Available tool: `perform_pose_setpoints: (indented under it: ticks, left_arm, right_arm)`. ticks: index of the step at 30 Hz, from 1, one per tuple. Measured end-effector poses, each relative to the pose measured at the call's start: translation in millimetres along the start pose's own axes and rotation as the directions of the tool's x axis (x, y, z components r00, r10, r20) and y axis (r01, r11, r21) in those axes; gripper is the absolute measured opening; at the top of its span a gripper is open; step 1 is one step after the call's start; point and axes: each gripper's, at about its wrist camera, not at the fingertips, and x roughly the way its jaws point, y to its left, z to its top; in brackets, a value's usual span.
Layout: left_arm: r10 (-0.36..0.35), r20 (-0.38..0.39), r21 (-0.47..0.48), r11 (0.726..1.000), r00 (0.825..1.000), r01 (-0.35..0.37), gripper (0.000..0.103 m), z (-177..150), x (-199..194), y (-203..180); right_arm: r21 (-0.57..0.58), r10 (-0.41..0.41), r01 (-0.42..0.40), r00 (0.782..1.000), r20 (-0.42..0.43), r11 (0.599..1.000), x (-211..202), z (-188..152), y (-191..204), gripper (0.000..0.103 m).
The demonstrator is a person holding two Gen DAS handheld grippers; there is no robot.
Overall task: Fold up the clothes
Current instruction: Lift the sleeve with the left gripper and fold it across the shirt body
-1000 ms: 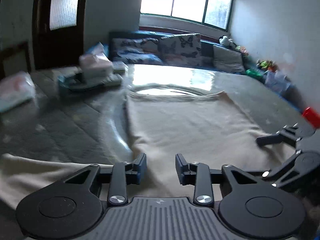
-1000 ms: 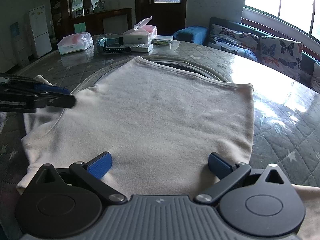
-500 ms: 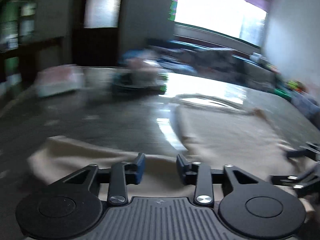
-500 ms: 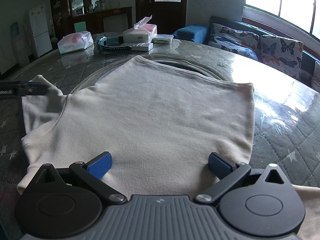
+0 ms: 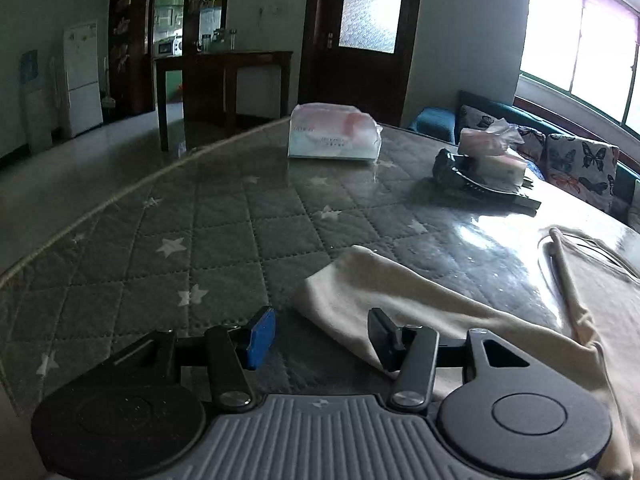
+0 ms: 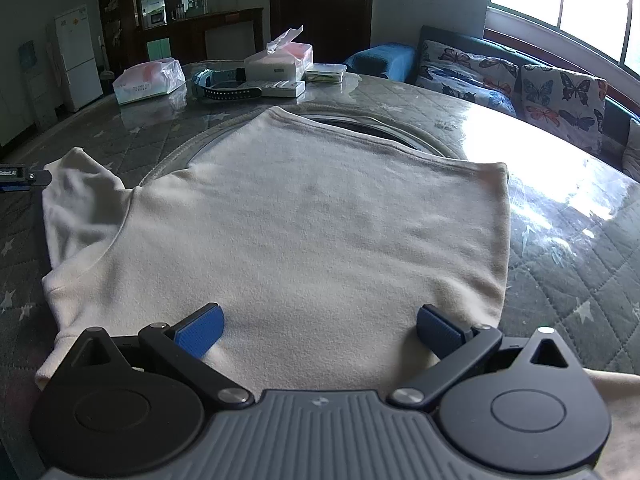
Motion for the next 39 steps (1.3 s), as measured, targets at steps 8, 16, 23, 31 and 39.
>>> perform_pose_setpoints:
  ticks: [8,16,23,31,39]
  left_arm:
    - [-0.042,0.002,-0.073,0.996,0.999,0.042,0.008,6.4,5.8,13.4]
    - [-0.28,0.135,-0.038,0.957,0.95,0.288,0.005,36.0,-51.1,-20.1]
    - [-0.576,0.154,0.162,0.816,0.803,0.555,0.005,46.8,-113.2,-107.6]
    - [-0.761,0.015,0.314,0.62,0.649,0.719,0.005,19.0,-140.3,-205.0]
    - [-0.76,-0.136,0.378,0.553,0.635,0.743,0.023,-17.6,-133.2,-239.4]
  right_arm:
    - [0.0,-0.003,0.003,1.0,-0.009,1.0,1.3,2.4,1.0,0.103]
    - [-0.002,-0.012,0.012,1.0,0.019,1.0,-6.6,5.1,2.1,0.099]
    - [0.029,0.002,-0.005,0.997,0.08,1.0,-26.3,11.3,-3.2,0.093]
    - [0.051,0.005,-0.01,0.996,0.091,0.999,-40.8,1.3,-10.0,0.09]
    - [0.089,-0.041,0.034,0.996,0.083,0.995,-50.1,-12.4,-23.3,0.09]
